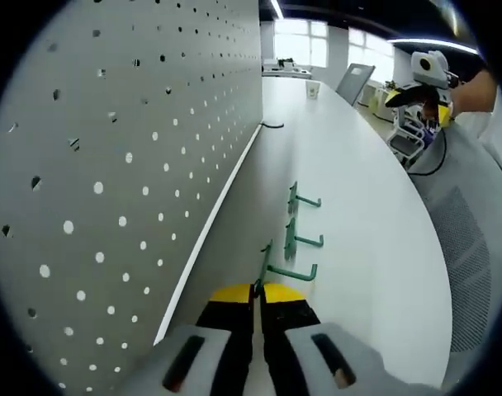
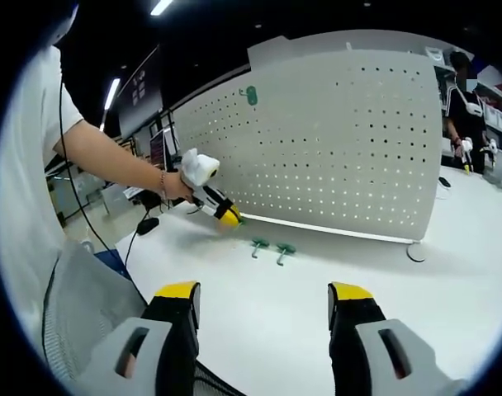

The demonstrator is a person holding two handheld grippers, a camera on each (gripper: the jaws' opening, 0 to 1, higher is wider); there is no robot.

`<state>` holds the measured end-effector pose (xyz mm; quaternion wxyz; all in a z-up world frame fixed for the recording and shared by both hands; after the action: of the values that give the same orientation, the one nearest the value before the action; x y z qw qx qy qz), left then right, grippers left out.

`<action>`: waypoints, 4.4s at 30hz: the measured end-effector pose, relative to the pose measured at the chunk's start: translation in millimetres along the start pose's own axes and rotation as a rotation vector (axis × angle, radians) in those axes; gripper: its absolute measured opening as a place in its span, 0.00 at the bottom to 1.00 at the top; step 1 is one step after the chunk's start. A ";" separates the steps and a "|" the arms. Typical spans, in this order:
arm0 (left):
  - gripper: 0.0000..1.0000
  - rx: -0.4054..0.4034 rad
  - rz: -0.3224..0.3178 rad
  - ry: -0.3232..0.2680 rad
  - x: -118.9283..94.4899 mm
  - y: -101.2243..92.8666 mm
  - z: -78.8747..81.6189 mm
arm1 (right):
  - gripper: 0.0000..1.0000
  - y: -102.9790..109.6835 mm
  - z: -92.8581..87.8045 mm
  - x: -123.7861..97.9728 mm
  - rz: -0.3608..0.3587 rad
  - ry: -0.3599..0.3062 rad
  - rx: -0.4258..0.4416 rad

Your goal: Insert the hook assembly into the mounting plate slot until the hook locks in place.

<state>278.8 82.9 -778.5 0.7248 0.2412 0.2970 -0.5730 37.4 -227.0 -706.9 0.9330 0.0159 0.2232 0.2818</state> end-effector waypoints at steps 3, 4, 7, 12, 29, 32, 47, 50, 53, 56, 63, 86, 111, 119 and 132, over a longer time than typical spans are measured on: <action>0.01 -0.005 0.001 -0.022 -3.3 -2.4 4.1 | 0.60 0.1 0.0 0.1 0.001 0.001 -0.003; 0.01 0.001 0.001 -0.041 -4.6 -3.7 6.4 | 0.61 0.2 0.0 0.0 0.002 0.001 -0.004; 0.01 0.000 0.005 -0.060 -7.1 -4.9 9.6 | 0.61 0.3 -0.3 -0.1 0.003 0.000 -0.004; 0.01 -0.013 0.018 -0.095 -12.0 -5.8 13.1 | 0.61 1.3 -1.0 0.6 0.008 0.001 -0.006; 0.01 -0.032 0.072 -0.188 -31.0 -18.2 22.8 | 0.61 2.0 1.5 4.4 0.024 -0.013 -0.009; 0.01 -0.030 0.081 -0.209 -34.8 -21.5 25.7 | 0.61 2.6 2.5 4.5 0.025 -0.018 -0.009; 0.01 -0.089 0.141 -0.335 -56.7 -29.4 39.7 | 0.61 7.7 5.5 3.5 0.031 -0.037 -0.013; 0.01 -0.096 0.150 -0.349 -60.1 -32.3 40.9 | 0.61 8.7 5.9 3.5 0.031 -0.039 -0.015; 0.01 -0.109 0.155 -0.374 -63.4 -35.3 42.0 | 0.61 9.6 6.8 3.4 0.032 -0.043 -0.015; 0.01 -0.126 0.164 -0.406 -68.3 -38.9 43.7 | 0.61 10.5 7.9 3.3 0.033 -0.048 -0.016; 0.01 -0.126 0.183 -0.437 -77.8 -48.0 46.7 | 0.61 14.6 11.5 2.8 0.040 -0.058 -0.027; 0.01 -0.178 0.266 -0.590 -101.7 -87.1 60.6 | 0.61 21.6 21.6 7.6 0.075 -0.094 -0.044; 0.01 -0.233 0.340 -0.767 -120.9 -126.2 79.7 | 0.60 28.1 21.5 3.1 0.091 -0.119 -0.034; 0.01 -0.268 0.363 -0.825 -132.0 -131.3 83.2 | 0.60 29.0 21.2 1.4 0.094 -0.121 -0.037; 0.01 -0.271 0.383 -0.840 -134.4 -137.8 83.4 | 0.60 32.3 21.3 -0.7 0.094 -0.126 -0.036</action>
<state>135.1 86.4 -625.8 0.8994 -0.0574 0.0008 -0.4334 29.1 -198.1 -682.4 0.9310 0.0273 0.1581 0.3279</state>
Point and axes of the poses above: the point that each gripper's makers call its tool centre point, and the gripper's own axes: x roughly forward along the fingers, y roughly to its left, z roughly out of its top, the point moved 9 cm from there along -x, roughly backward along the fingers, and after that the axes turned 1 degree about -z, right-handed, at the moved point
